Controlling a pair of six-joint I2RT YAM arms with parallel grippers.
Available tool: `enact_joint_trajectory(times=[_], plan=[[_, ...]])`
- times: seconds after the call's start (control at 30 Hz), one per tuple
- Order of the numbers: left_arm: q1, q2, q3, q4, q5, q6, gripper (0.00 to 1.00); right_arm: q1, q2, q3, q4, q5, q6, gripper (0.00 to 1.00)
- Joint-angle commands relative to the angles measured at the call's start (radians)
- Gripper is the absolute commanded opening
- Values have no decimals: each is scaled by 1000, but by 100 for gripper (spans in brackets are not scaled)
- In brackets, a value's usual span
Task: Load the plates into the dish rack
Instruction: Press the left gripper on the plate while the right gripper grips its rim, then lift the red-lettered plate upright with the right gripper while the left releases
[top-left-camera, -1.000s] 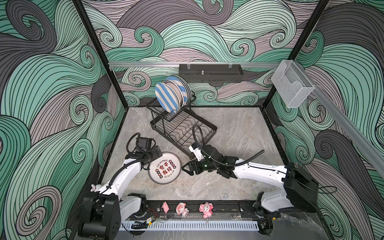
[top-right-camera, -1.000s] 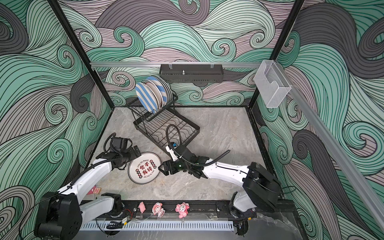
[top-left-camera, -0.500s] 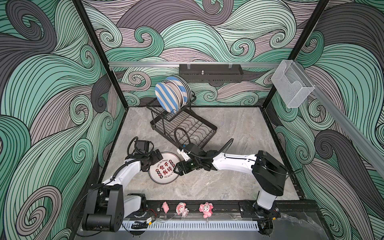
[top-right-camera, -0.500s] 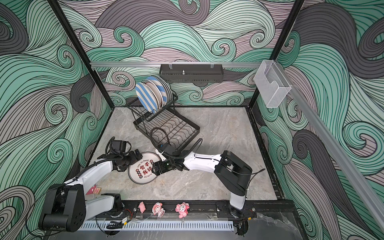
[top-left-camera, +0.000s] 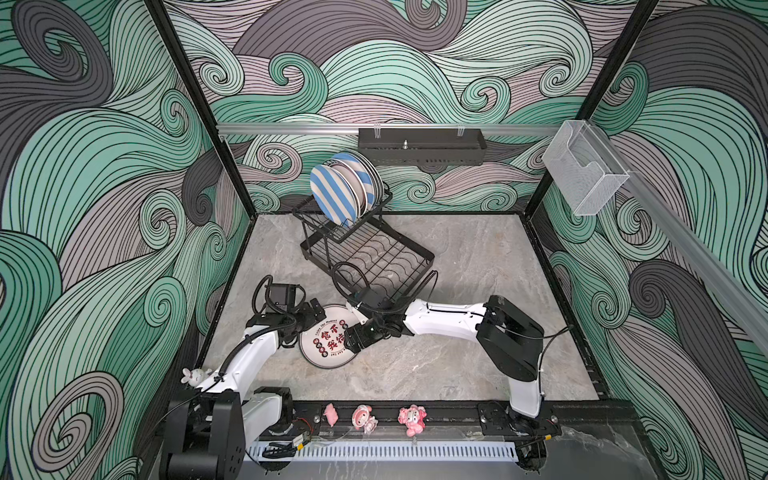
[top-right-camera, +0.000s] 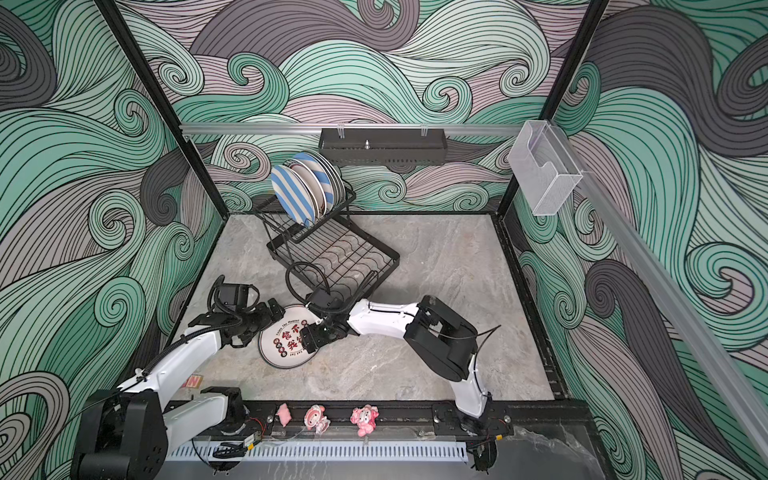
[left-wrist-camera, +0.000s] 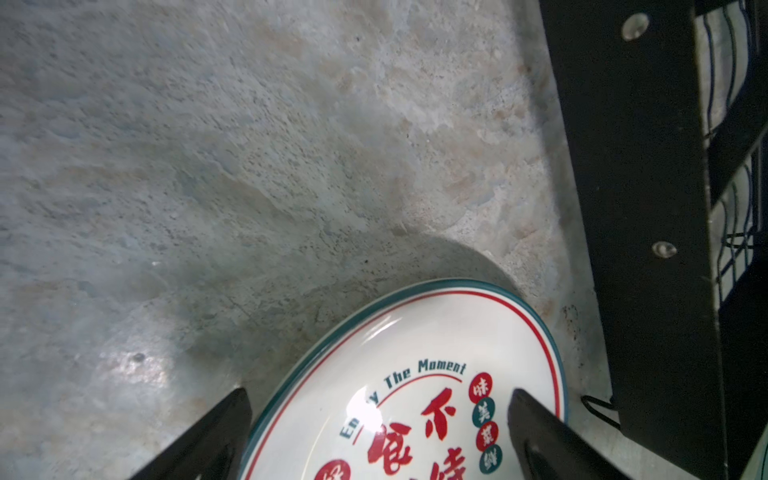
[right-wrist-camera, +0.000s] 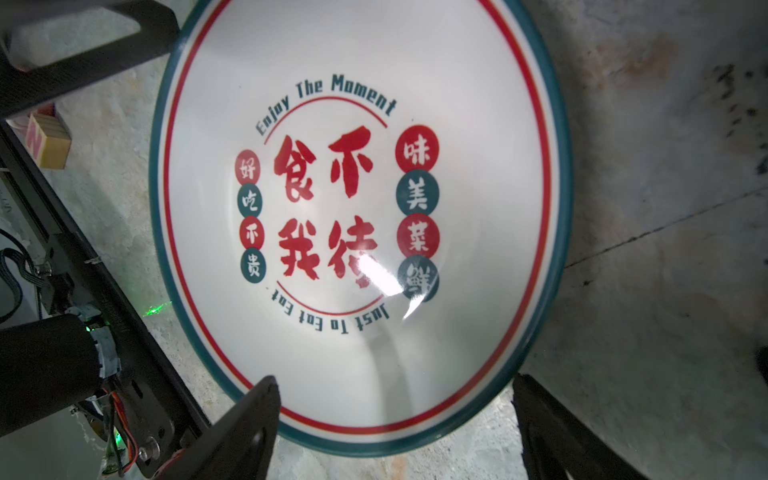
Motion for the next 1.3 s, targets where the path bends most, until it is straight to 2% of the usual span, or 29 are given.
enact_joint_trajectory(times=[0.0,0.3,0.47,0.57,0.7,0.97,1.27], plan=[[13,-14,-18,-36,10,-4,99,0,22,15,-4,8,-5,88],[15,-41,-34,-41,26,-4,99,-3,37,-2,63,-41,47,88],[16,-50,-48,-38,39,-4,99,-22,30,-53,182,-122,120,83],[16,-55,-52,-43,48,-3,99,-28,14,-84,234,-133,158,82],[16,-72,-65,-45,54,-6,99,-38,-17,-136,313,-146,213,74],[16,-91,-70,-52,62,-2,99,-43,-46,-171,438,-196,275,46],[16,-109,-89,-50,59,-7,99,-38,-115,-185,456,-186,283,33]])
